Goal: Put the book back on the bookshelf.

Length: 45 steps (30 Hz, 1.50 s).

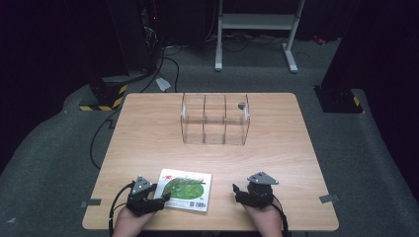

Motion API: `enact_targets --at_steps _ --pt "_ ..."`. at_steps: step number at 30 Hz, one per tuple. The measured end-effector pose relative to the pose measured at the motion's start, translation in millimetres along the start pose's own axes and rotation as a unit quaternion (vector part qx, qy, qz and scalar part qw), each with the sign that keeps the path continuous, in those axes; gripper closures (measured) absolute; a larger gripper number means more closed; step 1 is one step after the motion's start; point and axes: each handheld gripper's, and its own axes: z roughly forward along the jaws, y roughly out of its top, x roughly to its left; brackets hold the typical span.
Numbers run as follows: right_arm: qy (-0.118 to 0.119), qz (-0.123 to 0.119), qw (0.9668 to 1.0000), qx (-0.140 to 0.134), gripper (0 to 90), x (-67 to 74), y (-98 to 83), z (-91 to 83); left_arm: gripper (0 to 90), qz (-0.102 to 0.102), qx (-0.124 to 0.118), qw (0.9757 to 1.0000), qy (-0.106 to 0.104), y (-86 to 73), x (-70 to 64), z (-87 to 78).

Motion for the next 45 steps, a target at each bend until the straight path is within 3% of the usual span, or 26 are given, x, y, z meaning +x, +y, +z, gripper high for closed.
enact_targets --at_steps 9,14,23,29,35,45 --pt "0.024 -0.002 0.9997 -0.003 24.2 10.2 -0.1 -3.0 35.0 0.022 0.005 0.9991 -0.035 3.6 -23.5 8.6" --pt "0.042 -0.007 0.9991 0.0 25.3 23.2 -0.9 -4.0 37.0 0.029 0.005 0.9981 -0.053 4.6 -38.5 13.5" --pt "0.062 -0.018 0.9978 0.017 28.4 33.2 -3.8 1.3 37.5 0.035 0.005 0.9976 -0.06 7.6 -49.3 19.4" --pt "0.085 0.007 0.996 0.028 32.8 34.4 -4.2 2.2 39.5 0.027 0.001 0.998 -0.058 9.5 -50.9 23.0" --pt "0.078 0.013 0.9966 0.026 34.3 32.2 -3.4 3.2 41.2 0.024 -0.001 0.9982 -0.055 11.5 -53.7 25.5" --pt "0.046 0.014 0.9987 0.017 37.0 22.6 8.4 14.7 44.9 0.04 -0.011 0.9988 -0.027 22.3 -61.1 36.9"
